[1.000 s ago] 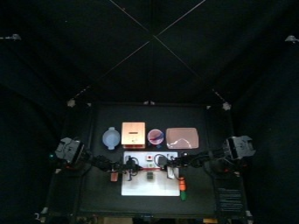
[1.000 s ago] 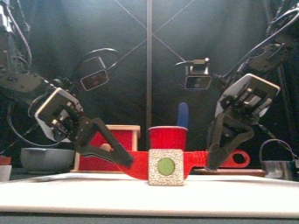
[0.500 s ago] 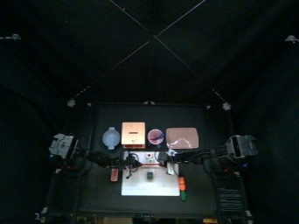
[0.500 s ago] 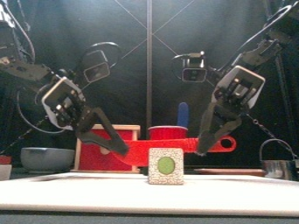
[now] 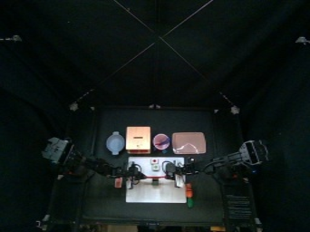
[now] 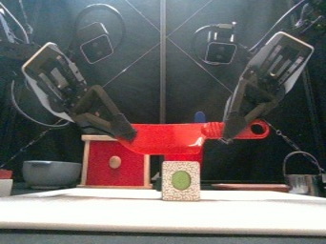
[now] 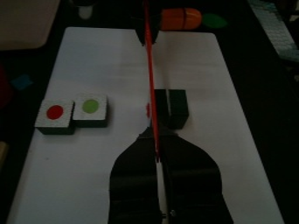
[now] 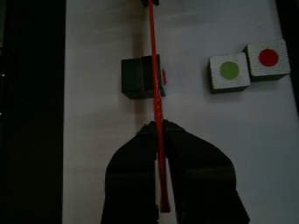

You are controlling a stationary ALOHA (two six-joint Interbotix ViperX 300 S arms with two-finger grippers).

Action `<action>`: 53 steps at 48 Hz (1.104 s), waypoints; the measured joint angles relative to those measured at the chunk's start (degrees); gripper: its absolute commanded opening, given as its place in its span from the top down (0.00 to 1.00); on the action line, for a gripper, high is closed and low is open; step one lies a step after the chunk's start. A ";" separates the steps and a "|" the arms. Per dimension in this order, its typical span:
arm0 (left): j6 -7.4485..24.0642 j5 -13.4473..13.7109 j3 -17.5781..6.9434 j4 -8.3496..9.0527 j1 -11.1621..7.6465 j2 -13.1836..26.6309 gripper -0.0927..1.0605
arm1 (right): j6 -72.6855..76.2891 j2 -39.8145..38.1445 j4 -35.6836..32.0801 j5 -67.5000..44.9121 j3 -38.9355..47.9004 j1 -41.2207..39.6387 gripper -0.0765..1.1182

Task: Cut the sushi into 4 pieces with the knife
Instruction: Cut the sushi into 4 pieces

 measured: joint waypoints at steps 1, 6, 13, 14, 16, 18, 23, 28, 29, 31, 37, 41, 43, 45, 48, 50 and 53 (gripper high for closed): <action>0.00 0.00 -0.18 0.09 -0.09 0.26 0.78 | -0.09 0.00 0.18 -0.09 0.00 0.09 0.84; 0.00 -0.09 -0.79 0.00 -0.53 1.67 0.78 | -0.09 0.53 0.62 -0.09 0.00 0.35 0.84; -0.18 -0.26 -1.32 -0.26 -0.79 2.72 0.78 | -0.09 1.67 1.05 -0.09 0.09 0.70 0.84; -0.18 -0.18 -1.32 -0.26 -0.88 2.81 0.78 | -0.09 1.85 1.14 0.00 0.00 0.79 0.84; -0.18 -0.18 -1.41 -0.35 -0.88 3.16 0.78 | -0.09 2.29 1.32 0.00 0.00 1.05 0.84; -0.26 -0.18 -1.58 -0.44 -0.97 3.34 0.78 | -0.09 2.64 1.58 -0.09 0.00 1.05 0.84; -0.26 0.09 -2.02 -0.97 -1.14 4.83 0.78 | 0.00 4.92 2.11 -0.35 -0.62 1.14 0.84; -0.18 0.53 -1.93 -2.11 -0.70 5.71 0.78 | -0.35 6.06 2.02 -0.26 -0.88 0.79 0.84; -0.18 0.53 -2.02 -2.29 -0.70 6.06 0.78 | -0.26 6.33 2.02 -0.35 -0.97 0.79 0.84; -0.18 0.62 -2.02 -2.64 -0.79 6.94 0.78 | -0.26 7.03 2.02 -0.35 -1.05 0.79 0.84; -0.18 0.44 -2.72 -4.13 -1.14 9.05 0.78 | -0.26 8.70 1.93 -0.35 -1.05 0.70 0.84; -0.18 0.26 -2.99 -5.27 -1.23 10.55 0.78 | -0.35 8.96 2.02 -0.35 -1.14 0.88 0.84; -0.18 0.18 -3.16 -5.89 -1.32 11.07 0.78 | -0.18 9.23 2.11 -0.35 -1.05 0.88 0.84; -0.18 0.09 -3.25 -6.59 -1.32 11.51 0.78 | -0.18 9.58 2.29 -0.35 -1.14 0.88 0.84; -0.18 -0.09 -3.43 -7.38 -1.41 11.95 0.78 | -0.26 9.84 2.64 -0.35 -1.14 0.79 0.84; -0.18 -0.09 -3.52 -7.73 -1.49 12.13 0.78 | -0.26 10.02 2.72 -0.26 -1.14 0.79 0.84; -0.18 -0.09 -3.60 -8.00 -1.58 12.22 0.78 | -0.18 10.11 2.81 -0.26 -1.14 0.79 0.84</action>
